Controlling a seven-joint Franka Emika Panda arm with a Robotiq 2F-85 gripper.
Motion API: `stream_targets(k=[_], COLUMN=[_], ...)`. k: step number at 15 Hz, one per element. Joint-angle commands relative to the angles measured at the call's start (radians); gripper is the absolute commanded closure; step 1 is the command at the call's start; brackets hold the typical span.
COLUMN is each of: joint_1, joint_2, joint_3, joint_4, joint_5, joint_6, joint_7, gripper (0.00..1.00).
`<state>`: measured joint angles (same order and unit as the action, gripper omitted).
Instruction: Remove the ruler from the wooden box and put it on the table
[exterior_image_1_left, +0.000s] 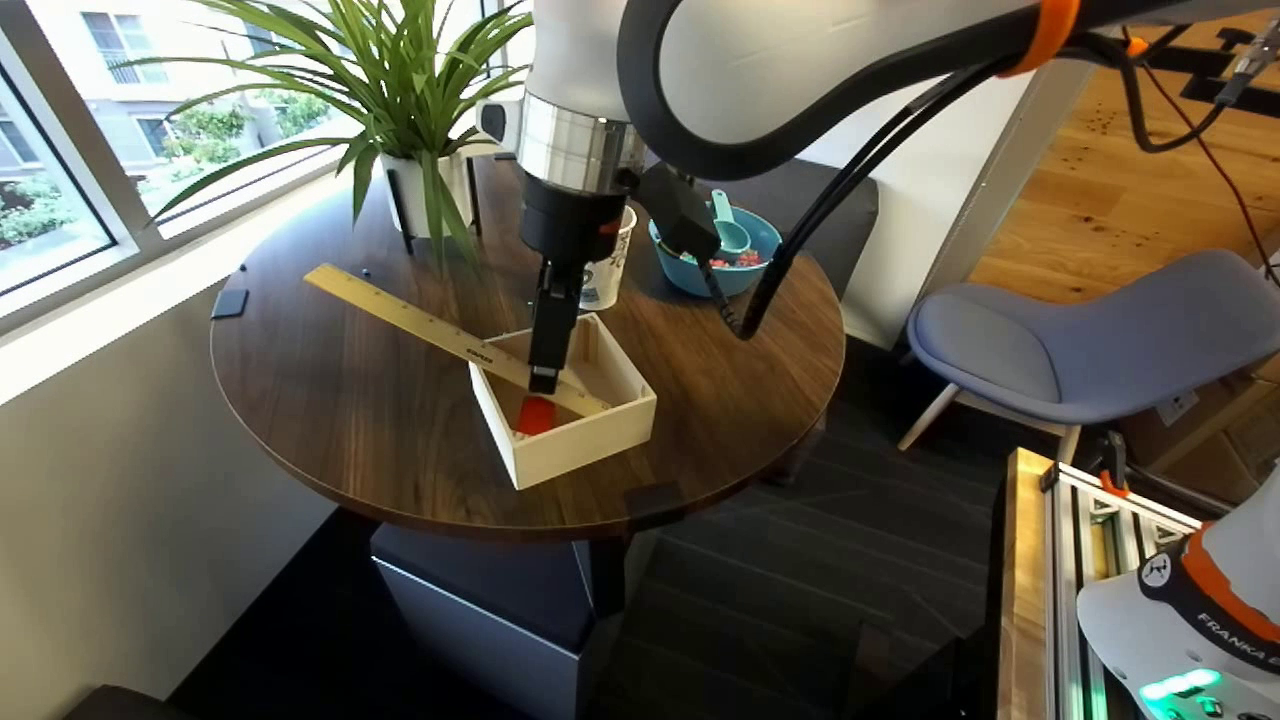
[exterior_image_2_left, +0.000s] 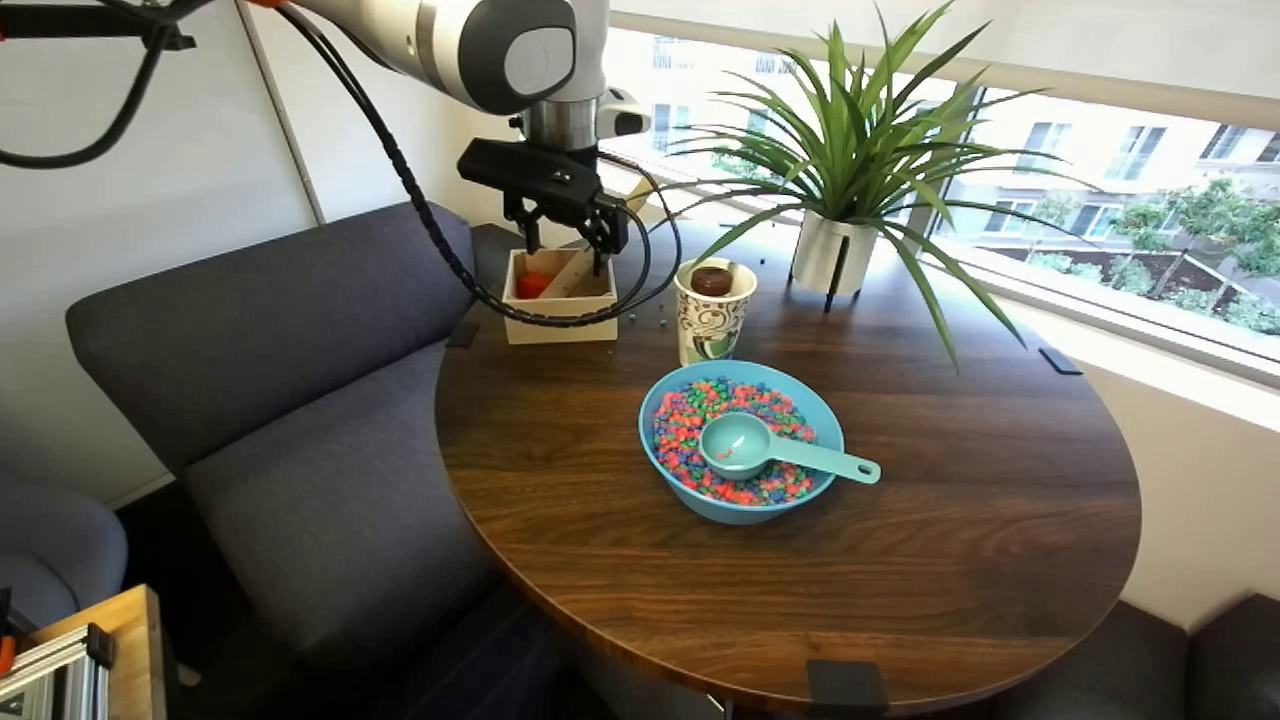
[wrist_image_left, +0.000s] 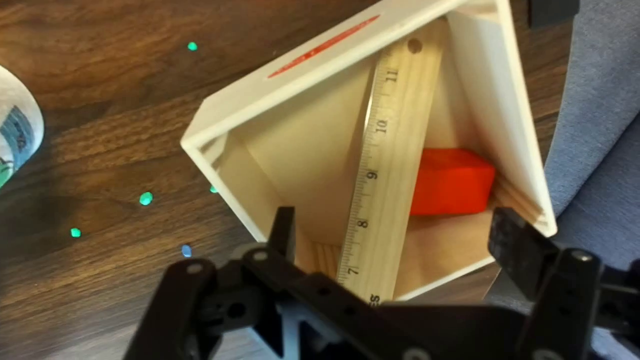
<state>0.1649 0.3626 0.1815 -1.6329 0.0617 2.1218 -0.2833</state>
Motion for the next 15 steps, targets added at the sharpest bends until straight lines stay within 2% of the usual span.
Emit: stream_targets(k=[1, 3, 4, 5, 6, 12, 13, 14, 15], joint_1=[0.001, 0.001, 0.001, 0.001, 0.001, 0.011, 0.010, 0.010, 0.010], joint_2=[0.055, 0.071, 0.079, 0.087, 0.094, 0.133, 0.141, 0.147, 0.154], joint_3=[0.015, 0.022, 0.024, 0.025, 0.026, 0.011, 0.012, 0.012, 0.012], joint_4=[0.070, 0.088, 0.096, 0.105, 0.113, 0.157, 0.167, 0.176, 0.186], joint_5=[0.008, 0.017, 0.018, 0.018, 0.018, -0.006, -0.002, -0.001, -0.002], joint_6=[-0.039, -0.055, -0.059, -0.063, -0.068, -0.112, -0.125, -0.136, -0.147], joint_7=[-0.007, -0.008, -0.008, -0.007, -0.006, 0.041, 0.038, 0.040, 0.040], gripper=[0.07, 0.14, 0.13, 0.18, 0.14, 0.06, 0.12, 0.26, 0.36])
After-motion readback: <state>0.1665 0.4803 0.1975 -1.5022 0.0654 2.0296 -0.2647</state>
